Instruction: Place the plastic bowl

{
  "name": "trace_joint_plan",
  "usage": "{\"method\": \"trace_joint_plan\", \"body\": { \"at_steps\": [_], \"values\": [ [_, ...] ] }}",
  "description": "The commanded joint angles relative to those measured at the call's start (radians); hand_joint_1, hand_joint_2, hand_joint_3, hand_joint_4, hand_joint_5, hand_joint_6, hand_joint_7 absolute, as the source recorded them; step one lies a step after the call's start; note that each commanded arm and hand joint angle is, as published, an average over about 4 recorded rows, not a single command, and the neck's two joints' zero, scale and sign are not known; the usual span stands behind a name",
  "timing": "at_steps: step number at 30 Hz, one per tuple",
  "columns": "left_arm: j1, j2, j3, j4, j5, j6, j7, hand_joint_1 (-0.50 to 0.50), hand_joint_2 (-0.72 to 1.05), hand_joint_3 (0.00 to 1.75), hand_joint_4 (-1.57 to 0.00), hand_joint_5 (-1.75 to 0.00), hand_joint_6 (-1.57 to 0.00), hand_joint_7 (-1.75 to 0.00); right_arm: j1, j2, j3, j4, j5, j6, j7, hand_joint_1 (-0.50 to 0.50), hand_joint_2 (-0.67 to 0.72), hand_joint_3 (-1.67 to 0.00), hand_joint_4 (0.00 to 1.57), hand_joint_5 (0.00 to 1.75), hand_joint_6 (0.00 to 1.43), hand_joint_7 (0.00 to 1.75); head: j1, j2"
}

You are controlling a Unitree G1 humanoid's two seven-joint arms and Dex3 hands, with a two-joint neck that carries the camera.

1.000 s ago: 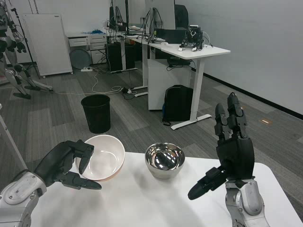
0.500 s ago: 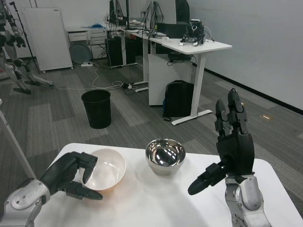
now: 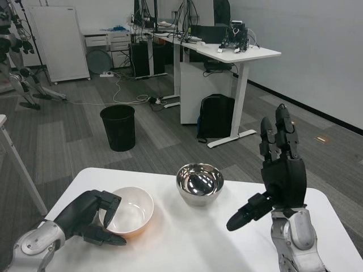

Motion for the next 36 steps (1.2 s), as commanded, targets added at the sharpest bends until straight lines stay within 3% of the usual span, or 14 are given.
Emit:
{"method": "trace_joint_plan", "body": {
  "at_steps": [1, 3, 5, 7, 10, 13, 16, 17, 27, 36],
  "values": [
    [0.009, -0.002, -0.002, 0.016, -0.003, -0.005, -0.001, -0.39, 0.96, 0.26, -0.79, -1.75, -1.29, -1.59, 0.014, 0.005, -0.007, 0.003, 0.003, -0.008, 0.0, -0.46, 0.41, -0.02, 0.0, 0.0, 0.0, 0.0, 0.004, -0.003],
    [0.014, -0.001, -0.001, 0.016, -0.008, -0.014, 0.001, -0.39, 1.05, 0.26, -0.54, -1.75, -1.26, -1.54, 0.014, 0.005, -0.006, 0.003, 0.003, -0.008, 0.0, -0.46, 0.41, 0.0, 0.0, 0.0, 0.0, 0.0, 0.003, -0.005],
    [0.02, 0.0, 0.002, 0.016, -0.01, -0.027, 0.009, -0.41, 1.05, 0.31, -0.27, -1.44, -1.21, -1.38, 0.014, 0.005, -0.005, 0.003, 0.003, -0.008, 0.0, -0.46, 0.41, 0.0, 0.0, 0.0, 0.0, 0.0, 0.002, -0.008],
    [0.027, 0.0, 0.008, 0.016, -0.011, -0.045, 0.026, -0.45, 1.05, 0.37, -0.05, -0.87, -1.11, -1.1, 0.014, 0.005, -0.005, 0.002, 0.003, -0.008, 0.0, -0.46, 0.41, 0.0, 0.0, 0.0, 0.0, 0.0, 0.004, -0.011],
    [0.036, 0.001, 0.011, 0.017, -0.039, -0.069, 0.052, -0.49, 1.05, 0.44, 0.0, -0.28, -0.81, -0.54, 0.014, 0.005, -0.003, 0.002, 0.003, -0.008, 0.0, -0.46, 0.41, 0.0, 0.0, 0.0, 0.0, 0.0, 0.008, -0.014],
    [0.04, 0.001, 0.011, 0.02, -0.083, -0.075, 0.059, -0.5, 1.05, 0.44, 0.0, -0.08, -0.33, -0.14, 0.014, 0.005, -0.002, 0.003, 0.003, -0.006, 0.0, -0.46, 0.41, 0.0, 0.0, 0.0, 0.0, 0.0, 0.012, -0.017],
    [0.046, 0.002, 0.009, 0.019, -0.111, -0.083, 0.078, -0.5, 1.05, 0.44, 0.0, 0.0, -0.02, 0.0, 0.014, 0.005, -0.003, 0.003, 0.003, -0.005, 0.0, -0.46, 0.41, 0.0, 0.0, 0.0, 0.0, 0.0, 0.012, -0.02],
    [0.049, 0.004, 0.006, 0.018, -0.115, -0.085, 0.084, -0.5, 1.05, 0.44, 0.0, 0.0, 0.0, 0.0, 0.014, 0.005, -0.004, 0.003, 0.002, -0.004, 0.0, -0.46, 0.41, 0.0, 0.0, 0.0, 0.0, 0.0, 0.012, -0.02],
    [0.05, 0.008, -0.002, 0.004, -0.121, -0.105, 0.119, -0.5, 1.05, 0.26, 0.0, 0.0, 0.0, 0.0, 0.012, 0.007, -0.009, 0.006, 0.002, 0.002, -0.002, -0.44, 0.41, 0.0, 0.0, 0.0, 0.0, 0.0, 0.021, -0.039],
    [0.06, 0.009, 0.015, -0.088, -0.143, -0.106, 0.151, -0.5, 0.96, 0.09, 0.0, 0.0, 0.0, 0.0, 0.012, 0.006, -0.01, 0.006, 0.002, 0.002, -0.003, -0.46, 0.41, -0.08, 0.0, 0.0, 0.0, 0.0, 0.027, -0.051]
  ]
}}
